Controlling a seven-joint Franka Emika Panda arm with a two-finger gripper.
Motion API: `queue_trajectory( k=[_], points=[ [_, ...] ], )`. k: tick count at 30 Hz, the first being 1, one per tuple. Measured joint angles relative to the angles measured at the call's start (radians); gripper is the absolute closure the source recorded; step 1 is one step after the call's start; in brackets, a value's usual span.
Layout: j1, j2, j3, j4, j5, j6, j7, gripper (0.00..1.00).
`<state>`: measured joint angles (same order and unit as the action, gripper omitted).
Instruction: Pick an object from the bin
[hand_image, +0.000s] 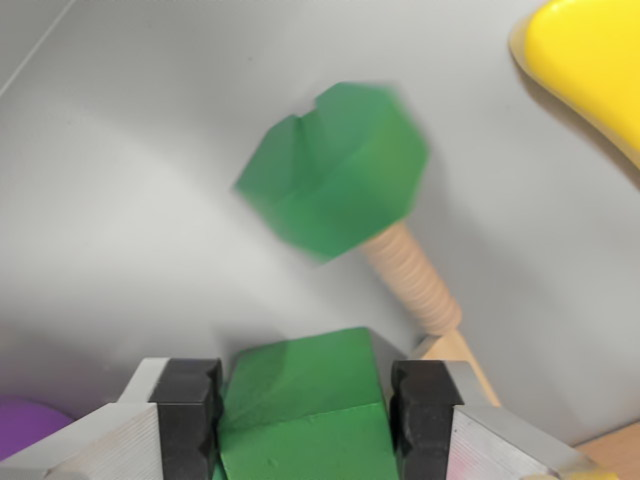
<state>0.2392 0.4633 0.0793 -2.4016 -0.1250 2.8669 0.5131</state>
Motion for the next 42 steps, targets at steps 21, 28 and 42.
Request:
queue_trajectory(
  k=[21, 28, 42],
  points=[
    [-0.003, -0.018, 0.003, -0.005, 0.001, -0.011, -0.002, 1.00],
    [-0.009, -0.058, 0.012, -0.013, 0.008, -0.042, -0.006, 1.00],
    [-0.027, -0.181, 0.037, -0.037, 0.042, -0.141, -0.031, 1.00]
  ],
)
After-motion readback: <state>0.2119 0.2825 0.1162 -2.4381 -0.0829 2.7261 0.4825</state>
